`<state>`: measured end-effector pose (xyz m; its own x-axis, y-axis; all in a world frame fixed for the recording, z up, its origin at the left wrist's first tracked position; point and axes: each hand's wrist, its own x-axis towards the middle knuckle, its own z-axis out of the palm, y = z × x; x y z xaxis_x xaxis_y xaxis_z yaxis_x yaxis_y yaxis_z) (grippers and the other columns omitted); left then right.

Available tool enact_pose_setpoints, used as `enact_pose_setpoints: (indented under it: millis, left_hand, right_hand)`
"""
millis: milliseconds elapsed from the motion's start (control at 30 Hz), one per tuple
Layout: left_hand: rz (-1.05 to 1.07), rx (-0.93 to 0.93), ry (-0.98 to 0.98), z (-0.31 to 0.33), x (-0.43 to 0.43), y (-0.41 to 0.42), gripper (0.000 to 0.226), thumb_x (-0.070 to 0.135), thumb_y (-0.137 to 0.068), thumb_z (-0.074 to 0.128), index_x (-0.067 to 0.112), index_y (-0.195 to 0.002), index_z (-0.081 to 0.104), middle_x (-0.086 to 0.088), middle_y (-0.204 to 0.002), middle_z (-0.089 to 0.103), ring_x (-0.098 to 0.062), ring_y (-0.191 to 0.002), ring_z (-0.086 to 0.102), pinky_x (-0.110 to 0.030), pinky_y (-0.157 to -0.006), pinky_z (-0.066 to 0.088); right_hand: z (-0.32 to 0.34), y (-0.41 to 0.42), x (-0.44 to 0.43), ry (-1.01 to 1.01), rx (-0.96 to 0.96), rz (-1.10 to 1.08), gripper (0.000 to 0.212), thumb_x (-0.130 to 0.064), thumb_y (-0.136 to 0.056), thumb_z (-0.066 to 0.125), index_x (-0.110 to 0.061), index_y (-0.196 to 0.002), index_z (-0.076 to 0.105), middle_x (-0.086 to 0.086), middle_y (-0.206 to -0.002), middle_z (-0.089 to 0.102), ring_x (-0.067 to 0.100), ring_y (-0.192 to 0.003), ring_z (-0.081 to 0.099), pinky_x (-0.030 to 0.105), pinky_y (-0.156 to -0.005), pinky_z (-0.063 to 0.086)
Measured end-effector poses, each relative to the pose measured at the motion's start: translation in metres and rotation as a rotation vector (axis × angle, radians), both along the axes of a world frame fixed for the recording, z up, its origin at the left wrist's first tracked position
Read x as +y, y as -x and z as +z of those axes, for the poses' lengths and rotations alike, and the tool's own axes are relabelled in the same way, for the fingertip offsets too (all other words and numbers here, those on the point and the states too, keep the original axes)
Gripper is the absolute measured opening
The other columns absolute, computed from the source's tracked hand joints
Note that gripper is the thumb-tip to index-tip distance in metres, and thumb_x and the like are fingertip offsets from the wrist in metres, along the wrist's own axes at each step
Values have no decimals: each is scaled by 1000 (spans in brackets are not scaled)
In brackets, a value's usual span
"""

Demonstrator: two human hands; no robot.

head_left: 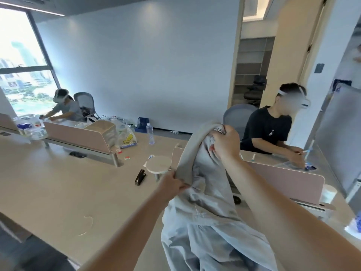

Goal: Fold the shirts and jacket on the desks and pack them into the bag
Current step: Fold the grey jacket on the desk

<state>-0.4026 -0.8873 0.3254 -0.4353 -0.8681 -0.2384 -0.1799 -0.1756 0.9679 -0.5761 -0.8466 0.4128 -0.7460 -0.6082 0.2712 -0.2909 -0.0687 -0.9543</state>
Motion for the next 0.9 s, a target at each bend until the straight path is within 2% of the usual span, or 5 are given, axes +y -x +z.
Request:
enact_pose_setpoints:
  millis: [133,233,400,700,900]
  left_hand:
    - [-86,-170,330,28,-13,-28,33,-11,-84,59,-4,-115,53,-22,-106,61,-21,-79,55,-12,-51,43]
    - [-173,-148,509,49,-23,-39,36,0,-81,69,2,-113,55,-18,-106,58,-18,-79,49,-11,-54,38]
    - [-304,-250,781,82,-27,-41,44,35,-72,77,26,-101,45,2,-99,52,-25,-86,55,-42,-73,52]
    - [-395,-386,1053,100,-4,-37,32,3,-86,55,14,-108,35,-3,-107,46,-25,-83,48,-29,-51,24]
    - [-283,-381,982,76,-5,-38,40,-3,-87,50,8,-123,38,-11,-127,39,-32,-88,51,-37,-70,33]
  right_hand:
    - [15,-13,34,-2,89,-137,18,-8,-93,56,-6,-76,50,5,-62,46,1,-37,45,10,-37,31]
    - [26,-27,60,-19,141,-253,18,-15,-87,58,-4,-75,50,8,-61,47,11,-46,48,28,-51,44]
    - [46,-46,110,-70,196,-364,11,-29,-79,56,-22,-84,63,4,-76,67,33,-72,68,47,-66,57]
    - [30,-58,166,-200,273,-550,17,-33,-82,56,-16,-77,57,4,-70,60,28,-70,59,32,-56,40]
    - [10,-61,172,-296,271,-581,23,-35,-86,54,-15,-75,53,5,-70,60,31,-71,59,33,-58,41]
